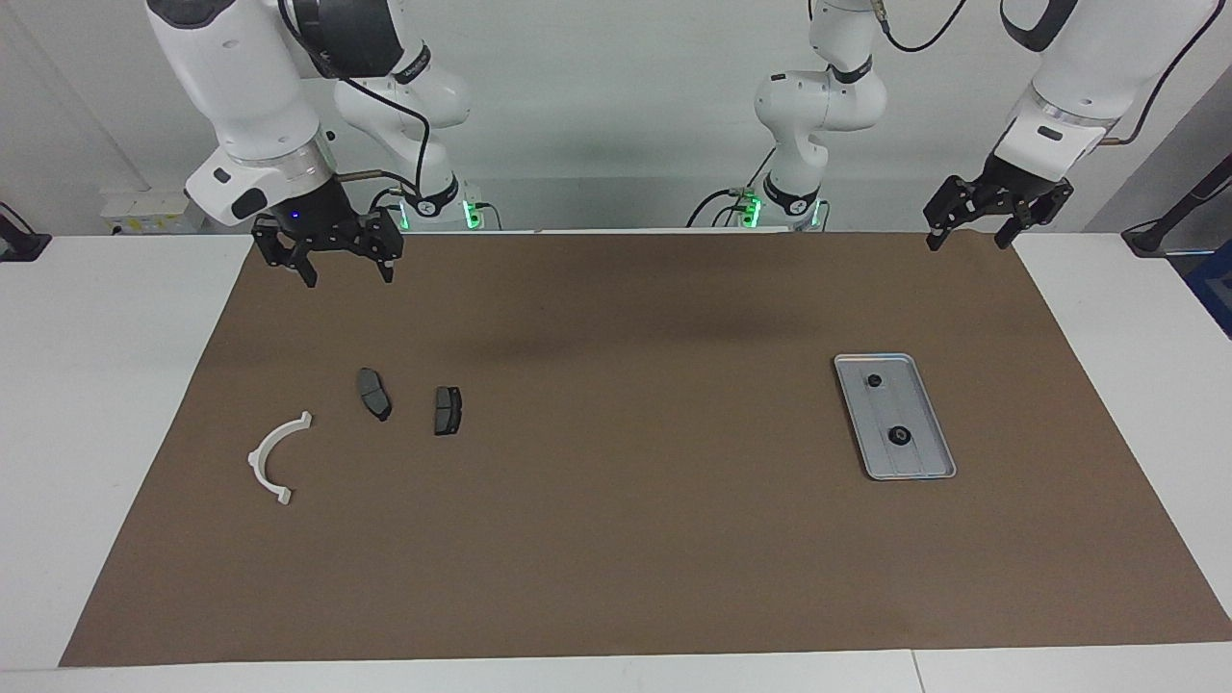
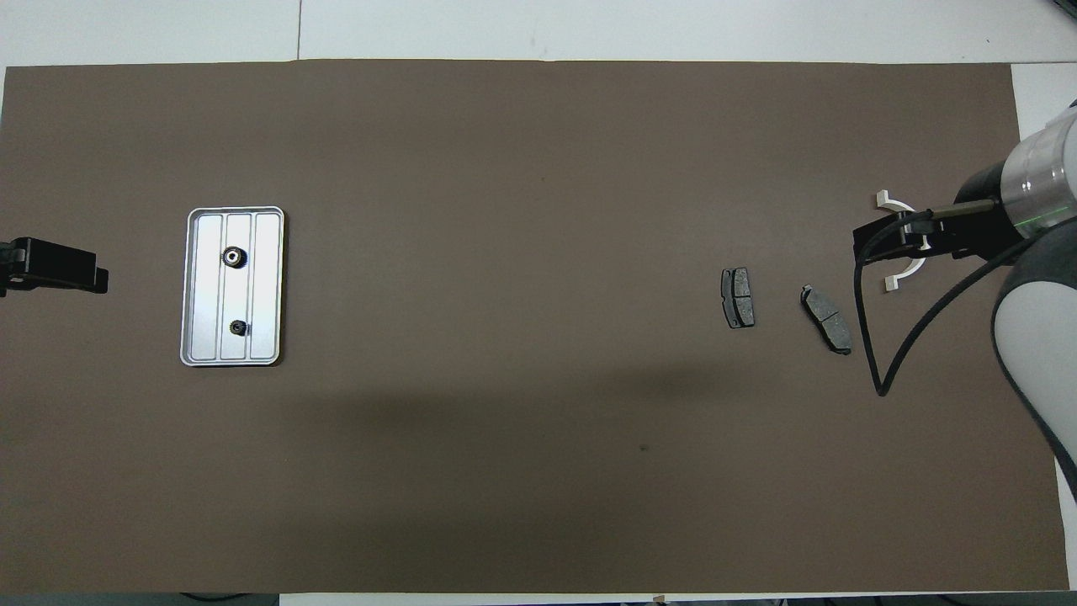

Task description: Pick bearing gear from pile to tray

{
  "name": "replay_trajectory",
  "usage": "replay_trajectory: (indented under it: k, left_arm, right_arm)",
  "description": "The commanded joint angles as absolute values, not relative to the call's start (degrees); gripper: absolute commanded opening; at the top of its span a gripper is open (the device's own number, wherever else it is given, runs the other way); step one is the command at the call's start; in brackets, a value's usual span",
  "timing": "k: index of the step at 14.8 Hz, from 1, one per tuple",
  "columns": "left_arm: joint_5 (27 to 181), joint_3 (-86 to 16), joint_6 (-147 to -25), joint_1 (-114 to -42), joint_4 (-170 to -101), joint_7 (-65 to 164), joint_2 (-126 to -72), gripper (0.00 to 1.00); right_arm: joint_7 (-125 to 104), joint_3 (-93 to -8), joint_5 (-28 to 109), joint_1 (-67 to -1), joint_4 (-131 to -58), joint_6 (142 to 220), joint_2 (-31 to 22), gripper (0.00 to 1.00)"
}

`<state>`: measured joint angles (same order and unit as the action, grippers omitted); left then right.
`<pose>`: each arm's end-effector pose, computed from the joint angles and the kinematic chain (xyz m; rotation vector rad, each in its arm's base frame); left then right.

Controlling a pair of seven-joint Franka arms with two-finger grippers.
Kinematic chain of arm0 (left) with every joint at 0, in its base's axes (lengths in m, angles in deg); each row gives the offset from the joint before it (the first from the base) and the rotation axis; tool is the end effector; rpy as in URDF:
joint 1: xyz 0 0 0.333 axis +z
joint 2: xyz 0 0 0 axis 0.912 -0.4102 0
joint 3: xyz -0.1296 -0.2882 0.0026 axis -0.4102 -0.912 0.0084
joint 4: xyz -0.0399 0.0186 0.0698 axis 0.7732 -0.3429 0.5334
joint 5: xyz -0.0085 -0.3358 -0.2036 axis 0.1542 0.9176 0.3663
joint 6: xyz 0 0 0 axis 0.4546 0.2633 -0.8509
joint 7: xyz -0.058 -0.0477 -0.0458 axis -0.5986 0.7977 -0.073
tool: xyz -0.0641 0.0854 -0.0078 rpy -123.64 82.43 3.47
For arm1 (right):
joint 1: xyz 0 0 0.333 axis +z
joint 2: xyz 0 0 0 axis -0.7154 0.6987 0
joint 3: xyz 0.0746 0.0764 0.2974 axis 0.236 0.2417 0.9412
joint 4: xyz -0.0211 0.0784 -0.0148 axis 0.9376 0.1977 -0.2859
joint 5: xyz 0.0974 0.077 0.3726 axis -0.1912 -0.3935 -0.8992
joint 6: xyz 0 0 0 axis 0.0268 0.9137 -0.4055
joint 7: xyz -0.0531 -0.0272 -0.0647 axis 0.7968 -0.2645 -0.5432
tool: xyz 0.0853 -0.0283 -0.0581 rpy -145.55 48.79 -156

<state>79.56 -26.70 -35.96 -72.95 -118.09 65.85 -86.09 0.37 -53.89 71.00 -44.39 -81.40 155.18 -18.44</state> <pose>0.5324 -0.0147 0.6387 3.1234 -0.0720 -0.0081 0.5606 0.0512 0.6073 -3.1363 -0.0633 0.0223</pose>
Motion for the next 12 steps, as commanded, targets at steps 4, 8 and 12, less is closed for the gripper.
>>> replay_trajectory:
  k: [4, 8, 12]
  left_arm:
    - [78.63, -26.53, -41.84, -74.05, -119.21, 66.37, -85.83, 1.00]
    - [78.63, -27.05, -41.85, -74.13, -119.22, 66.63, -85.92, 1.00]
    - [78.63, -27.14, -40.88, -74.13, -119.57, 66.63, -85.74, 1.00]
  right_arm:
    - [1.33, -53.51, 72.11, -44.97, -82.36, 155.99, -19.30, 1.00]
    - [1.33, -53.86, 72.03, -44.97, -82.36, 155.99, -19.30, 1.00]
    - [1.34, -53.77, 72.03, -44.89, -82.45, 156.08, -19.30, 1.00]
